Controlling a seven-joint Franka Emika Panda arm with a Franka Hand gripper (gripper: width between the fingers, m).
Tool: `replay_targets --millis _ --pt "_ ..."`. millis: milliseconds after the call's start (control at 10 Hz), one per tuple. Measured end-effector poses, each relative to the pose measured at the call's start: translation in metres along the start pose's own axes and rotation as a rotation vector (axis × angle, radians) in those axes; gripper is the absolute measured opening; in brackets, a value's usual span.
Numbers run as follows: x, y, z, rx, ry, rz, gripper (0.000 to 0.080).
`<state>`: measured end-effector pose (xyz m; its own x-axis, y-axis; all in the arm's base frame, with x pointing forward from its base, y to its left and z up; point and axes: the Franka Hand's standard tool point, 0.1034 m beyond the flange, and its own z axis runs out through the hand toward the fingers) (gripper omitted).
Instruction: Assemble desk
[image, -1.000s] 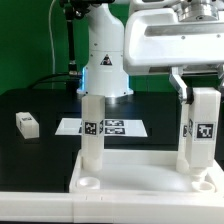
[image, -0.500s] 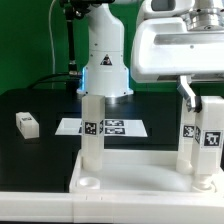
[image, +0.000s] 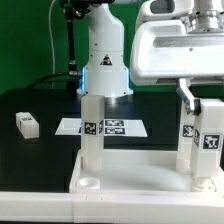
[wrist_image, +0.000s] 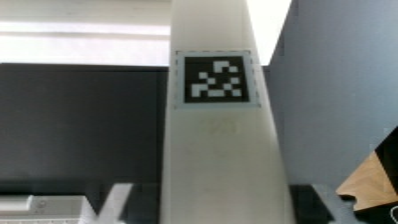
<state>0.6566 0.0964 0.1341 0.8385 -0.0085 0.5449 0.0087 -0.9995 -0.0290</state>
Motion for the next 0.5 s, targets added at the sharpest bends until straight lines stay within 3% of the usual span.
replay_targets --millis 500 --pt "-0.0022 -0.0011 0.0058 -0.006 0.021 -0.008 0.0291"
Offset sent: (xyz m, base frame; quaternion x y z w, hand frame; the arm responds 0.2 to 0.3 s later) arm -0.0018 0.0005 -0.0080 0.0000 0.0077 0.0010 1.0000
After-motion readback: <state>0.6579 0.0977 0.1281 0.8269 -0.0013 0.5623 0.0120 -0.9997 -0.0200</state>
